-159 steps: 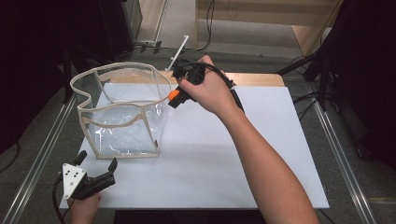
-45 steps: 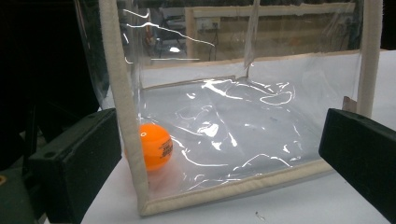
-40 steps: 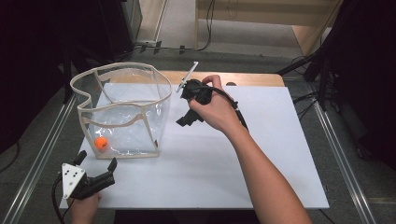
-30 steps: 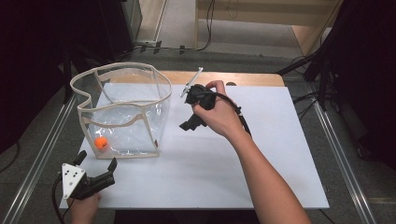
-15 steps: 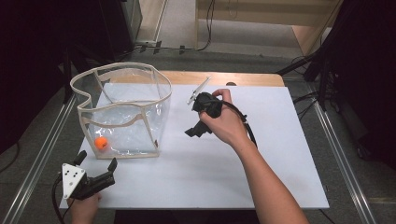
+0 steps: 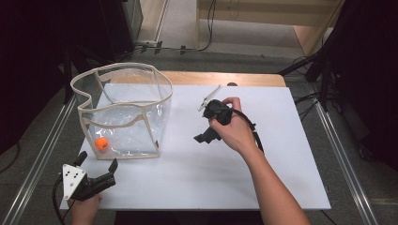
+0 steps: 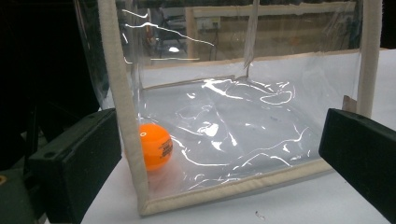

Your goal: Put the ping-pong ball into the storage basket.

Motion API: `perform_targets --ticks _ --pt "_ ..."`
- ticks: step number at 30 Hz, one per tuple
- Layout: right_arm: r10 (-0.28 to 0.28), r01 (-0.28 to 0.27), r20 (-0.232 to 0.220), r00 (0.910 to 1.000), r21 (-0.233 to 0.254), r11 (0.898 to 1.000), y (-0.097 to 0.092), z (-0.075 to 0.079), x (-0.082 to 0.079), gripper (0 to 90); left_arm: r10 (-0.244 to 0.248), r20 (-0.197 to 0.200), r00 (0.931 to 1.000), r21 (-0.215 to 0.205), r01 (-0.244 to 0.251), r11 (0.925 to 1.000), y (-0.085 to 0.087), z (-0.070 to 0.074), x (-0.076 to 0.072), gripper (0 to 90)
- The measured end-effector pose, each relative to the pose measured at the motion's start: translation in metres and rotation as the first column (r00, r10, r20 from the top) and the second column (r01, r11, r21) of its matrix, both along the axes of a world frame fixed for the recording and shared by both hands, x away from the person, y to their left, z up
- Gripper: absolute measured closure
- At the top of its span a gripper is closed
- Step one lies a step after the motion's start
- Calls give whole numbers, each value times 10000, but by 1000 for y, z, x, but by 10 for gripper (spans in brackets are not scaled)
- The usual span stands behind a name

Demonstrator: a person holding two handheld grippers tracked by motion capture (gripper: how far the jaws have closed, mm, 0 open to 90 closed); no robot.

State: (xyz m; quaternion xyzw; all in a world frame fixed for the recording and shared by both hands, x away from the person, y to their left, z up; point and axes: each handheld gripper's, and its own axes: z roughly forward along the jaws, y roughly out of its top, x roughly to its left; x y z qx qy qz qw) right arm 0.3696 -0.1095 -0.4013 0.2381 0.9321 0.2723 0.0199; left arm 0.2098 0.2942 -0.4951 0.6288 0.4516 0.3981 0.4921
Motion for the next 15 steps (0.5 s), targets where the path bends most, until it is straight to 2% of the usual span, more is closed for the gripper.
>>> perform_targets --ticks 15 --pt "-262 257 117 9996 373 9990 -23 -15 -13 0 -4 -9 10000 -18 4 10000 0 0 0 0"
